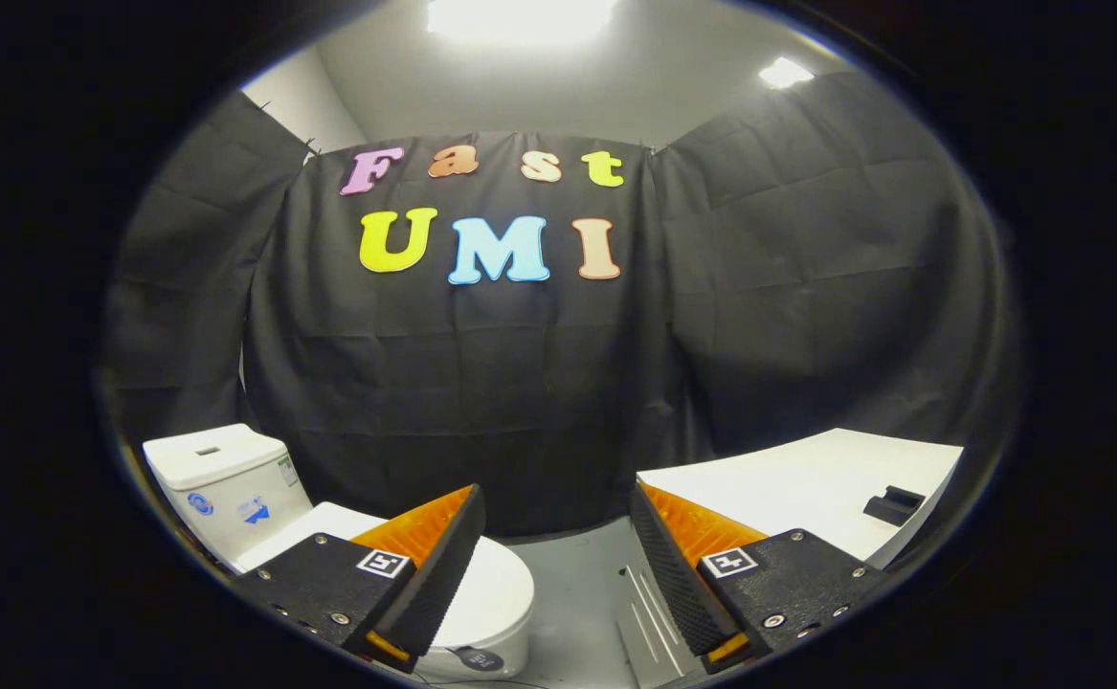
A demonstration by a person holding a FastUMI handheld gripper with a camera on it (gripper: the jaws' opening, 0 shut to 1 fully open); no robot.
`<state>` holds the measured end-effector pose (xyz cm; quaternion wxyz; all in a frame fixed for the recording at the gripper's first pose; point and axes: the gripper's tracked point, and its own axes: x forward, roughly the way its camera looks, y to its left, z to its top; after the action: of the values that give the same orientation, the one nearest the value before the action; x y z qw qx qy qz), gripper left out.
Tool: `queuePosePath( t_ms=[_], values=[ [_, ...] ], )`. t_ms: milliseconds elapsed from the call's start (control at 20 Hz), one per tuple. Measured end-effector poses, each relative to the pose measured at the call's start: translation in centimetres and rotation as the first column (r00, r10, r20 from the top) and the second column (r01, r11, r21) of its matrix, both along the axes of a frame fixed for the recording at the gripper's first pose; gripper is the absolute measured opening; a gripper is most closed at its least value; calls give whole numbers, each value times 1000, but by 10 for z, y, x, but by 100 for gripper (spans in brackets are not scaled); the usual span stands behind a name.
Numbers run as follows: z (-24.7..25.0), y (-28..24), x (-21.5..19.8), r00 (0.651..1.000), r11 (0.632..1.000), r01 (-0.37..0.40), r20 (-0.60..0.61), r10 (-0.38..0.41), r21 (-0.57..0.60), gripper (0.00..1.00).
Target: Open the toilet lid.
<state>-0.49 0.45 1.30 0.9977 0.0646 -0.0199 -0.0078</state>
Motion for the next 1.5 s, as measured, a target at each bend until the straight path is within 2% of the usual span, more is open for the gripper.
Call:
queuePosePath(
  t_ms=[150, 350, 500, 650, 750, 950, 1200, 1500],
  values=[
    [3, 10, 5, 999, 997, -32, -4, 32, 65, 95],
    [-10, 12, 6, 1000, 984, 4, -28, 1, 178, 95],
    [-21, 18, 4, 999, 962, 20, -39, -10, 273, 95],
    [-28, 18, 1, 999, 917, 43, -33, -33, 396, 96],
    [-42, 18, -1, 997, 874, 69, -49, -52, 480, 96],
    [-85, 16, -7, 988, 758, 149, -120, -93, 636, 95],
    [-147, 26, -17, 973, 652, 218, -209, -93, 726, 95],
    [-218, 58, -18, 939, 445, 325, -340, -48, 834, 95]
  ],
)
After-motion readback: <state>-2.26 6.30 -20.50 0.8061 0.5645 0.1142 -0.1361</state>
